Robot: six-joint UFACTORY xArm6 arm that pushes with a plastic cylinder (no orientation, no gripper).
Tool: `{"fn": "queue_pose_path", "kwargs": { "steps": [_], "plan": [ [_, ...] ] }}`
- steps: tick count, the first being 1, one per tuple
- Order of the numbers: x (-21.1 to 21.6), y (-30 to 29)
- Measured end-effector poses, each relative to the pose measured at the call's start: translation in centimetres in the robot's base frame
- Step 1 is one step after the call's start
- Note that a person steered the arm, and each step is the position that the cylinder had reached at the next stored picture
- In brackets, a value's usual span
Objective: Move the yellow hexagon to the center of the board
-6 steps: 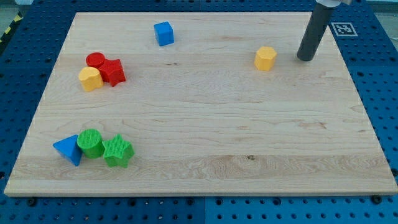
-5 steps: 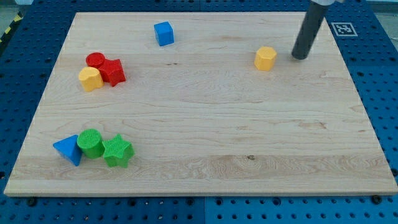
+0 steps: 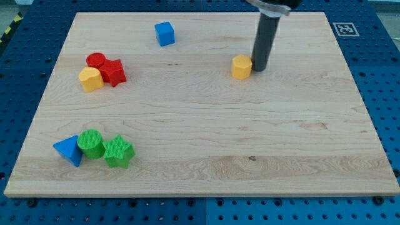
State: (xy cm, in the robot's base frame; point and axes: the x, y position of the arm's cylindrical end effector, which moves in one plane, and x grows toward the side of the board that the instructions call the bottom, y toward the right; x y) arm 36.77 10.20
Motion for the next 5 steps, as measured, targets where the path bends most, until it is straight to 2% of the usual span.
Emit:
{"fn": "queue_pose_path", "kwargs": {
  "steps": [4, 5],
  "plan": [
    [0.3, -10.5],
    [2.9, -10.6]
  ]
}}
